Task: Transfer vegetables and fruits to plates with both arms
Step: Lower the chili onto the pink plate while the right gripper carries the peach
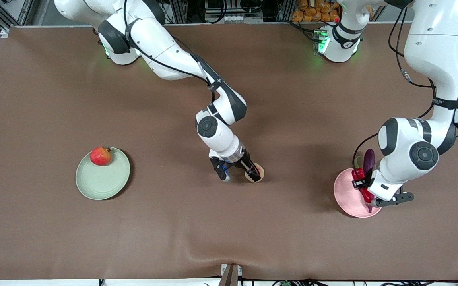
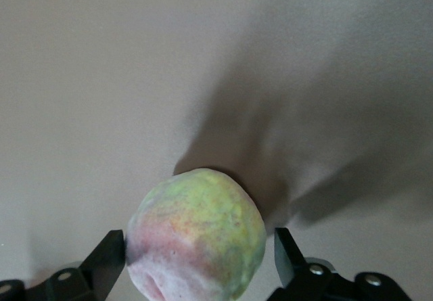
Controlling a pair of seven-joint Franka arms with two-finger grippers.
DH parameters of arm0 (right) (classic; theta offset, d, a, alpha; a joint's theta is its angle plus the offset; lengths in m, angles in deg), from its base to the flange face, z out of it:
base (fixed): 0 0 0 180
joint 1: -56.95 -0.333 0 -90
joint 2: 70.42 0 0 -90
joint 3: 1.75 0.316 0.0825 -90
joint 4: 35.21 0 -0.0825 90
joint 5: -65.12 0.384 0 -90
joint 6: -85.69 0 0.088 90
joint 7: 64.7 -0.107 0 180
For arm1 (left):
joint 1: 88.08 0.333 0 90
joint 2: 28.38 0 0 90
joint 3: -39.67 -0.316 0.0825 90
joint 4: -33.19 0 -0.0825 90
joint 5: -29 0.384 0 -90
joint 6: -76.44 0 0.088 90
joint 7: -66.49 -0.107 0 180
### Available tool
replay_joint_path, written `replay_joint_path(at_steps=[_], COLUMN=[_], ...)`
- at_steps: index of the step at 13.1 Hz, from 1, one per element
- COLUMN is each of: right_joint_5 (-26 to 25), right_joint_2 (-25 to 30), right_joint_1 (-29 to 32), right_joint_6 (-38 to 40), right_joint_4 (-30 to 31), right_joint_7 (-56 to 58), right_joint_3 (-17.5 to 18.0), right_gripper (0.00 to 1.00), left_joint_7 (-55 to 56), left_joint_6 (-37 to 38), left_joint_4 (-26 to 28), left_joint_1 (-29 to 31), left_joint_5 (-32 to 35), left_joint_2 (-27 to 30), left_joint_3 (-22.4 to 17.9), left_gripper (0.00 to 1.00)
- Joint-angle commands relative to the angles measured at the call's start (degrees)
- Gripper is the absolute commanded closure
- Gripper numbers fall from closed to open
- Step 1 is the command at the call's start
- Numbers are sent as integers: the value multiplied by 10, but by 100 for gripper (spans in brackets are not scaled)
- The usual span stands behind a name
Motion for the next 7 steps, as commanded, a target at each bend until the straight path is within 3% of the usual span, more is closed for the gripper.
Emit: replay_joint_path(at_steps=[1, 2, 4, 5, 6, 7], right_joint_5=[-7, -9, -8, -7, -7, -4], right_joint_2=[-22, -19, 8, 29, 52, 73], right_joint_1=[-9, -3, 23, 45, 71, 93], right_joint_6=[-25, -19, 80, 139, 187, 217], right_joint_4=[-23, -23, -24, -24, -24, -24], right_joint_7=[-11, -10, -6, -3, 9, 31], right_joint_3=[-9, -9, -10, -8, -5, -2], right_gripper=[78, 100, 100, 100, 100, 100], left_joint_7=[1, 4, 5, 5, 2, 2], left_joint_6=[14, 19, 24, 24, 24, 24], left_joint_4=[-47, -59, -70, -71, -71, -71], left_joint_1=[3, 2, 2, 2, 2, 1], left_joint_5=[-42, -44, -40, -40, -37, -37], left_joint_2=[-24, -29, -42, -42, -41, -37], left_joint_3=[5, 5, 2, 1, 1, 1], left_gripper=[100, 100, 96, 60, 1, 0])
